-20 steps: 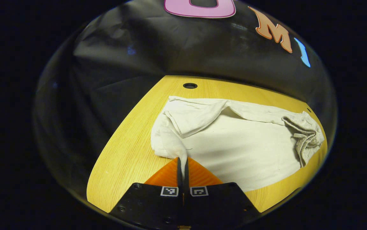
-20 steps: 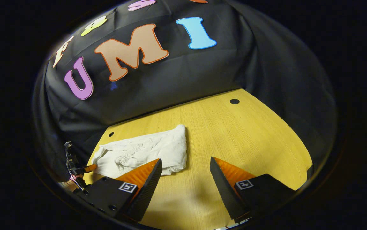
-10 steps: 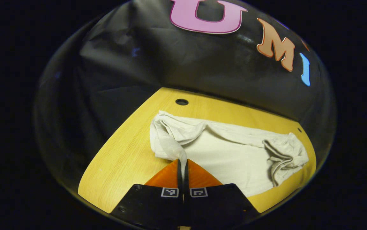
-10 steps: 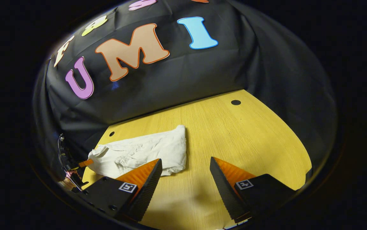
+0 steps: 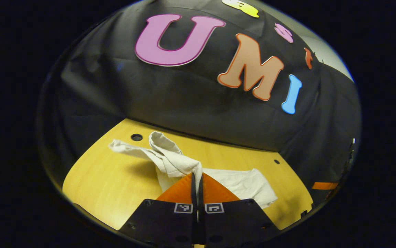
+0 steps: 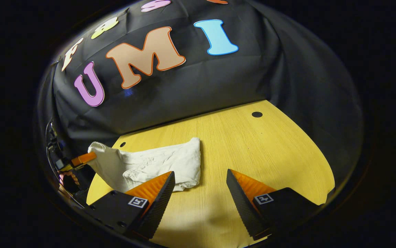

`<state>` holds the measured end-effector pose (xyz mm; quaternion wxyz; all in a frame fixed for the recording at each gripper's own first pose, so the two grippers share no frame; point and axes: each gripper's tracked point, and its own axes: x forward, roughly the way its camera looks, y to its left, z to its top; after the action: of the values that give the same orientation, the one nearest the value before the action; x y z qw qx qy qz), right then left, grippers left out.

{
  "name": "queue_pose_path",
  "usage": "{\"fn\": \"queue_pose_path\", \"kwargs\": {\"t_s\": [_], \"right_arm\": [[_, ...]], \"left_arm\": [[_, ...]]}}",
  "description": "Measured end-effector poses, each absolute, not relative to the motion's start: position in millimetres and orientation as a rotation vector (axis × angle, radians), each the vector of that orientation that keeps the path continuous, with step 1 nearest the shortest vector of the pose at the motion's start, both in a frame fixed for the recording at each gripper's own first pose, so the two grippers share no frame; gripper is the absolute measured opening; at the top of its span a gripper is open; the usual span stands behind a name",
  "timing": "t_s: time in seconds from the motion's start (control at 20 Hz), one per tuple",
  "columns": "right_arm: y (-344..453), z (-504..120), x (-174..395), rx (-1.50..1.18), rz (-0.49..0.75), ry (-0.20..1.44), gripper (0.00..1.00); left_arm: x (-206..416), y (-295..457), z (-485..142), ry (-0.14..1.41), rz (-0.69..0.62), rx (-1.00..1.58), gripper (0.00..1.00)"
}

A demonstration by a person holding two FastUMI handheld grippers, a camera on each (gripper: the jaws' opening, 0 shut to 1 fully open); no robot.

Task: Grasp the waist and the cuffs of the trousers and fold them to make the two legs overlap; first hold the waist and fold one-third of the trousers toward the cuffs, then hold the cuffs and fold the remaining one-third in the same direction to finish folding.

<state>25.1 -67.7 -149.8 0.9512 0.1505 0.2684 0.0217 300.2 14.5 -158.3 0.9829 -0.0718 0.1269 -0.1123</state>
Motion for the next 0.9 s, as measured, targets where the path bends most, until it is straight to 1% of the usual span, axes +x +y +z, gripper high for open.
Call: {"fn": "queue_pose_path", "kwargs": {"t_s": [0.2,0.35,0.5,0.65,0.9], "right_arm": [[-82.1,-145.7,28.0,0.312,0.055,0.543,0.96],[-96.6,-144.4,29.6,0.297,0.057,0.546,0.96],[-109.2,-144.5,30.2,0.295,0.060,0.546,0.96],[-119.9,-144.9,29.8,0.291,0.055,0.543,0.96],[-128.6,-145.7,23.6,0.270,0.056,0.549,0.96]], "left_arm": [[299.5,-68.1,-136.8,0.229,-0.357,-0.141,0.00],[300.9,-126.0,-137.1,0.239,-0.443,-0.109,0.00],[298.8,-173.3,-162.7,0.287,-0.506,-0.023,0.00],[298.2,-201.6,-195.0,0.341,-0.545,0.036,0.00],[297.5,-225.5,-248.2,0.449,-0.548,0.037,0.00]]}}
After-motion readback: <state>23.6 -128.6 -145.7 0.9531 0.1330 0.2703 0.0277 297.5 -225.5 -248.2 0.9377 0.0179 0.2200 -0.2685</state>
